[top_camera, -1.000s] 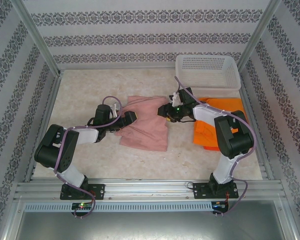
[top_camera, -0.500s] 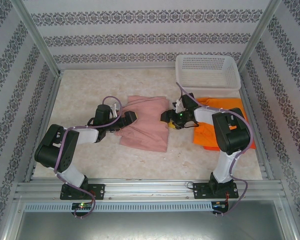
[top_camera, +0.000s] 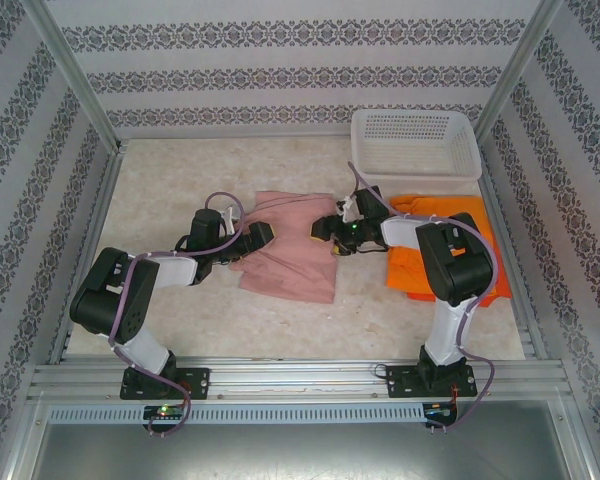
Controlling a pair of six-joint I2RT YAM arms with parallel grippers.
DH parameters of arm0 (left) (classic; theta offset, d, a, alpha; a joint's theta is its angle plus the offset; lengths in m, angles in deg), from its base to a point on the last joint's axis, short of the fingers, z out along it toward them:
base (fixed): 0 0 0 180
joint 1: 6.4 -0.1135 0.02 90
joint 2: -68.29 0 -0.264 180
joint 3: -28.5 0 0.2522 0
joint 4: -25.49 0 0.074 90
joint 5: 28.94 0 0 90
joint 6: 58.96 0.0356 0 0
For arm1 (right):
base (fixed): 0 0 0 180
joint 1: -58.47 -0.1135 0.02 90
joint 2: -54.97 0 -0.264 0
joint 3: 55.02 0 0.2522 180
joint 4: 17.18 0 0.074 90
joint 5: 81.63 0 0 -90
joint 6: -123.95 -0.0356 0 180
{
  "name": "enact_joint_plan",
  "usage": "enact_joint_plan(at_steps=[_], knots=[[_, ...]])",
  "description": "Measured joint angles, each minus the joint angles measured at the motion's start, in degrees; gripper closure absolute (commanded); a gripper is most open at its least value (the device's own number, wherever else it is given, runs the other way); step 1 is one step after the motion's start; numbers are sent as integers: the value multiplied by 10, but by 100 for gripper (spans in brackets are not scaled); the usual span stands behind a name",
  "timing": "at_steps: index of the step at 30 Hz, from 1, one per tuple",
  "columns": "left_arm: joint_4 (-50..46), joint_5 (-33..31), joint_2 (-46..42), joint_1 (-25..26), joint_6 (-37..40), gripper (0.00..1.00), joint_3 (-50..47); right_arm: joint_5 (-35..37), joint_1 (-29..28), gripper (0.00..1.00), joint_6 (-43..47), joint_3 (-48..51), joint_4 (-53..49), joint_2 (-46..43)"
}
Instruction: Fold and stack the shorts
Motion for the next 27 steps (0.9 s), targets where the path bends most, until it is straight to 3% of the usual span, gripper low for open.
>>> enact_joint_plan(at_steps=[3,8,11,14,21,27], knots=[[0,0,0,0,0,0,0,-3,-7,40,-10,-1,10,0],[1,0,0,0,0,0,0,-3,-12,75,-15,-7,14,14],[1,0,-1,0,0,0,0,0,-12,90,-11,-7,7,16],[-1,-1,-8,0,-2,0,-2,12,-12,99,3,-10,-15,8],[-54,-23,-86,0,3,0,-16,72,-9,100,93,-57,-180,-81],[-86,-47,-152,0,12,0,-17,151,21,100,223,-158,-386,-162]])
